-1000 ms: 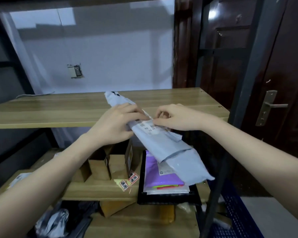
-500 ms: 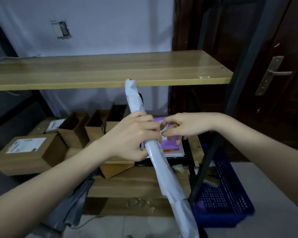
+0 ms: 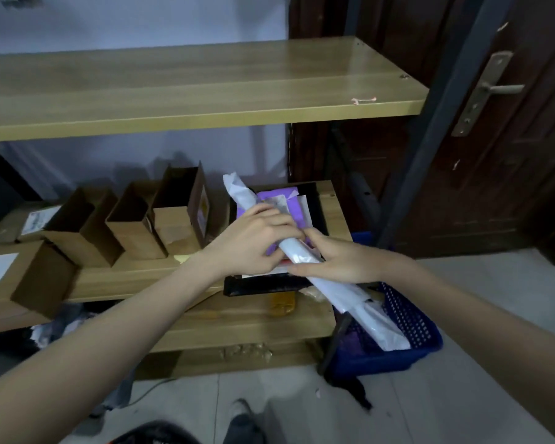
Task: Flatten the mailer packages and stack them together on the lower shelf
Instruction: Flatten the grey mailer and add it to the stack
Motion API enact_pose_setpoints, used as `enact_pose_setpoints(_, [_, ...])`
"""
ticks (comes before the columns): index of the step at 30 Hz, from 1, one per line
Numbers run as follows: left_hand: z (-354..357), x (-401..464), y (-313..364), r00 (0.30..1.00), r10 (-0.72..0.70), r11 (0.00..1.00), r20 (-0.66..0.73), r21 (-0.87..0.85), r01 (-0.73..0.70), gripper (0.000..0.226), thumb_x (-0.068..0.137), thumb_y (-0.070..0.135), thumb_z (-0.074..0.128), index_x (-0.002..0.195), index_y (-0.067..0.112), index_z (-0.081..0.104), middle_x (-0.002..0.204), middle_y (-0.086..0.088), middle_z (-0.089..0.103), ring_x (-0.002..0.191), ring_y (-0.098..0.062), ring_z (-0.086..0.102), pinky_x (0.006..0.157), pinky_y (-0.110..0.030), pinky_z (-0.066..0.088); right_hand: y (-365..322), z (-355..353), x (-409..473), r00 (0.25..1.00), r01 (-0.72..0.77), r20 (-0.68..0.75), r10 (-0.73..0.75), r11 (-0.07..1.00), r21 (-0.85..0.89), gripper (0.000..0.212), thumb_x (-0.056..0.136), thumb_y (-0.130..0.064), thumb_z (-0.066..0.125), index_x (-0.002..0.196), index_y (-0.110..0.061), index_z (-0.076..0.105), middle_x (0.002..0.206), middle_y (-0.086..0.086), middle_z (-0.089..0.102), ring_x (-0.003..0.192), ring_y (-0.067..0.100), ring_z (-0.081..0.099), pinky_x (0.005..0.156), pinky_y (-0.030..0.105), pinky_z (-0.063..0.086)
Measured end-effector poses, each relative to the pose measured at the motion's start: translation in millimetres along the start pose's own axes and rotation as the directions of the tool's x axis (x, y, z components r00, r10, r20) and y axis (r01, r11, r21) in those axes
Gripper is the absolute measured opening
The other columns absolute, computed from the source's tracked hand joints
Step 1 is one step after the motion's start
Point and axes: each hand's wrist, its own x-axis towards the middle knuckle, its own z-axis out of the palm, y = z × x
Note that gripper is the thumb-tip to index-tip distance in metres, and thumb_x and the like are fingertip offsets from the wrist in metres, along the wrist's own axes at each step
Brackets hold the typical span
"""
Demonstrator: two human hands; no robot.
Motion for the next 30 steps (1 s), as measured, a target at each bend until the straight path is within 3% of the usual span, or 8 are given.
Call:
enact_pose_setpoints(5, [18.9, 38.2, -22.3, 0.983, -0.070, 0.997, -0.172, -0.026, 0.066, 0.047, 0.076, 0.009, 0.055, 0.123, 0.014, 0.055, 0.129, -0.003, 0.057, 0.129, -0.022, 0.043, 0.112, -0.042, 0.026, 18.3, -3.5, 38.2, 0.935, 0.011, -0.352, 0.042, 0.989, 0.146, 0.067, 0.091, -0.020, 0.051, 0.147, -0.022, 0.012, 0.122, 0.014, 0.055, 0.106, 0.031, 0.057, 0.090, 0.042, 0.044])
enact_pose_setpoints(9, [28.9, 53.7, -50.5, 0.921, -0.323, 0.945, -0.220, -0.119, 0.303, 0.058, 0.080, 0.014, 0.057, 0.136, 0.010, 0.041, 0.143, -0.012, 0.040, 0.130, -0.030, 0.040, 0.107, -0.041, 0.030, 37.4, -20.5, 72.4, 0.878, -0.056, -0.444, 0.180, 0.959, 0.277, 0.066, 0.089, -0.031, 0.055, 0.145, -0.025, 0.020, 0.124, -0.001, 0.052, 0.104, 0.020, 0.053, 0.084, 0.033, 0.042])
enact_pose_setpoints(14, [75.1, 34.2, -103.9, 0.807, -0.591, 0.796, -0.010, -0.168, 0.581, 0.060, 0.083, 0.028, 0.053, 0.135, 0.002, 0.042, 0.141, -0.023, 0.035, 0.123, -0.042, 0.043, 0.104, -0.046, 0.038, 62.0, -26.4, 130.4, 0.809, -0.184, -0.478, 0.342, 0.920, 0.347, 0.078, 0.081, -0.047, 0.056, 0.145, -0.023, 0.018, 0.138, 0.009, 0.041, 0.124, 0.031, 0.045, 0.101, 0.040, 0.040])
enact_pose_setpoints(16, [93.0, 21.5, -118.2, 0.722, -0.684, 0.689, 0.107, -0.231, 0.687, 0.058, 0.089, 0.032, 0.052, 0.138, 0.004, 0.038, 0.144, -0.021, 0.029, 0.128, -0.042, 0.038, 0.105, -0.045, 0.035, 71.8, -21.5, 149.7, 0.804, -0.230, -0.454, 0.385, 0.904, 0.361, 0.074, 0.089, -0.044, 0.053, 0.147, -0.023, 0.013, 0.141, 0.010, 0.036, 0.127, 0.032, 0.040, 0.095, 0.033, 0.035])
enact_pose_setpoints(19, [111.9, 7.9, -132.5, 0.573, -0.768, 0.509, 0.287, -0.271, 0.817, 0.061, 0.094, 0.043, 0.046, 0.144, 0.012, 0.028, 0.148, -0.017, 0.022, 0.136, -0.037, 0.030, 0.109, -0.042, 0.030, 78.8, -11.6, 171.6, 0.805, -0.292, -0.397, 0.441, 0.877, 0.382, 0.072, 0.090, -0.059, 0.038, 0.148, -0.024, 0.014, 0.153, 0.011, 0.023, 0.139, 0.035, 0.025, 0.111, 0.043, 0.025])
enact_pose_setpoints(24, [128.7, 6.1, -145.6, 0.373, -0.804, 0.320, 0.462, -0.193, 0.928, 0.083, 0.086, 0.063, 0.045, 0.145, 0.011, 0.019, 0.147, -0.018, 0.031, 0.130, -0.036, 0.041, 0.103, -0.042, 0.039, 89.9, -5.4, 186.7, 0.794, -0.321, -0.395, 0.463, 0.870, 0.374, 0.045, 0.100, -0.031, 0.029, 0.140, -0.011, 0.034, 0.128, 0.017, 0.051, 0.116, 0.034, 0.049, 0.094, 0.038, 0.038])
enact_pose_setpoints(26, [134.8, 7.6, -150.2, 0.322, -0.805, 0.256, 0.499, -0.197, 0.946, 0.090, 0.081, 0.068, 0.049, 0.143, 0.008, 0.021, 0.144, -0.016, 0.037, 0.126, -0.033, 0.045, 0.100, -0.041, 0.042, 105.9, -4.4, 192.1, 0.786, -0.335, -0.412, 0.461, 0.878, 0.342, 0.054, 0.094, -0.042, 0.041, 0.140, -0.015, 0.033, 0.132, 0.017, 0.049, 0.122, 0.036, 0.046, 0.099, 0.043, 0.038])
enact_pose_setpoints(30, [141.2, 12.8, -159.8, 0.222, -0.814, 0.098, 0.537, -0.250, 0.963, 0.110, 0.069, 0.074, 0.057, 0.144, 0.004, 0.017, 0.147, -0.016, 0.035, 0.131, -0.034, 0.040, 0.105, -0.045, 0.039, 170.3, 0.4, 219.0, 0.792, -0.422, -0.304, 0.529, 0.835, 0.354, 0.116, 0.054, -0.089, 0.050, 0.145, -0.021, 0.028, 0.149, 0.014, 0.033, 0.137, 0.036, 0.032, 0.107, 0.053, 0.034])
